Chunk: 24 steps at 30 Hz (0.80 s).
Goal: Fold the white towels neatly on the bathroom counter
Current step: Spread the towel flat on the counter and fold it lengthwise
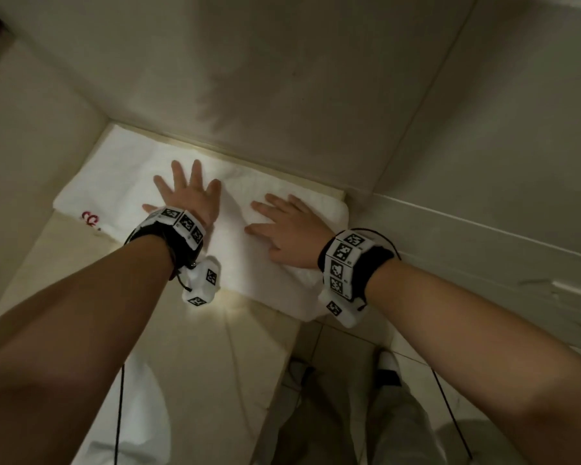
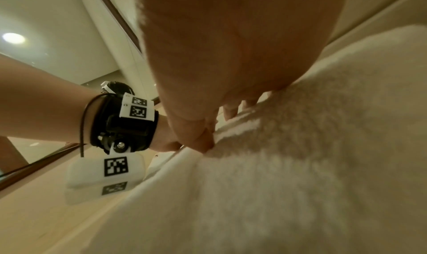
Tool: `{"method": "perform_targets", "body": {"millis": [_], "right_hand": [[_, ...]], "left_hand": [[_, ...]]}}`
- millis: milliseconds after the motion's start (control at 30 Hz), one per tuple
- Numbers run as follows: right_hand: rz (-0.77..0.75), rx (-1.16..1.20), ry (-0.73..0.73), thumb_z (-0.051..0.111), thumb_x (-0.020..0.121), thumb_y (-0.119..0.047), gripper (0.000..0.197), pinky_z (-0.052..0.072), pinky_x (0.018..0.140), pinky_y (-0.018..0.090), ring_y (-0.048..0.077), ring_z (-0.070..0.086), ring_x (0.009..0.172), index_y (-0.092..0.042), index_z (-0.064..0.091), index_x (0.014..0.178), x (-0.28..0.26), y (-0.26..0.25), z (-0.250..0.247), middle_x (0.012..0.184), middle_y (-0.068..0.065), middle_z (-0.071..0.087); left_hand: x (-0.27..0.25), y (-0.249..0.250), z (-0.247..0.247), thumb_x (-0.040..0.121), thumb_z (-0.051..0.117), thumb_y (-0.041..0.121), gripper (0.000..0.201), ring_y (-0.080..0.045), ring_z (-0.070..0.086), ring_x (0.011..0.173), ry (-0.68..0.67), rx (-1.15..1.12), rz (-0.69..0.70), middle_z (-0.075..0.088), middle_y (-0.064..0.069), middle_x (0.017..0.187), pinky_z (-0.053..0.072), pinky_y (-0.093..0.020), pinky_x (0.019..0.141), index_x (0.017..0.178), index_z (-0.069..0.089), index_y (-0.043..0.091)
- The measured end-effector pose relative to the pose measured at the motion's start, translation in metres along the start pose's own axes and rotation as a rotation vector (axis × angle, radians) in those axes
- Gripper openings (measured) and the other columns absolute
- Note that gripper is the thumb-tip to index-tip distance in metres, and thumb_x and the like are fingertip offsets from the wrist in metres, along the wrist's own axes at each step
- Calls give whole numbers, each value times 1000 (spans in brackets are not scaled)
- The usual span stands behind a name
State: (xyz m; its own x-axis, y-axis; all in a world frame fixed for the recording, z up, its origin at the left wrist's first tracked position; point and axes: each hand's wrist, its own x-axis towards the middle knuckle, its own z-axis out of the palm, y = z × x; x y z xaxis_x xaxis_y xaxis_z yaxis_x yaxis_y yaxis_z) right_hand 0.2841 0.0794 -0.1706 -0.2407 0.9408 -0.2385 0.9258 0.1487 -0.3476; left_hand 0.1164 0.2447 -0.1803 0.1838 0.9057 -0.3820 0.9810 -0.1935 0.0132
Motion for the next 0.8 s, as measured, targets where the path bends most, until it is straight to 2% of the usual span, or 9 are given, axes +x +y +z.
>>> {"method": "perform_targets", "body": {"millis": [67,200,367,500,667,800], "right_hand": [[13,7,10,47,90,-41,58,-2,120,45,20,-2,149,-42,31,146,-4,-1,1,162,-4,6],[73,-2,70,46,92,-44,54,-2,120,45,20,2,149,-41,33,145,-14,0,5,162,-3,10],[260,0,52,42,91,-61,71,-3,120,48,27,-12,148,-37,14,152,-18,4,5,162,0,-6],[244,17,11,38,93,-60,71,-6,120,46,25,-20,147,-38,6,153,-13,11,4,161,-1,-15],[222,20,0,35,93,-62,71,-10,119,44,22,-22,146,-39,2,152,-11,16,8,160,-3,-18],[203,95,0,45,92,-55,73,-11,119,41,22,-19,147,-36,8,153,-12,19,3,161,-2,-14]], "left_hand": [[-14,9,-2,93,12,66,64,-34,-18,146,-4,-46,-56,-17,10,160,-2,-75,106,150,-6,44],[-9,14,1,91,12,69,68,-34,-19,146,19,-33,-51,-19,8,160,-2,-77,104,151,-8,42],[-3,13,1,91,11,69,68,-34,-20,146,19,-20,-54,-21,8,160,-2,-77,103,151,-10,42],[-1,13,-3,93,11,68,68,-35,-20,145,0,-12,-59,-23,7,159,1,-77,104,151,-12,41],[-3,12,-5,95,13,64,66,-35,-18,146,15,0,-72,-21,5,160,1,-74,107,151,-11,39],[-6,11,-1,93,14,61,69,-38,-13,146,-9,27,-53,-15,-2,161,6,-67,113,153,-8,33]]}}
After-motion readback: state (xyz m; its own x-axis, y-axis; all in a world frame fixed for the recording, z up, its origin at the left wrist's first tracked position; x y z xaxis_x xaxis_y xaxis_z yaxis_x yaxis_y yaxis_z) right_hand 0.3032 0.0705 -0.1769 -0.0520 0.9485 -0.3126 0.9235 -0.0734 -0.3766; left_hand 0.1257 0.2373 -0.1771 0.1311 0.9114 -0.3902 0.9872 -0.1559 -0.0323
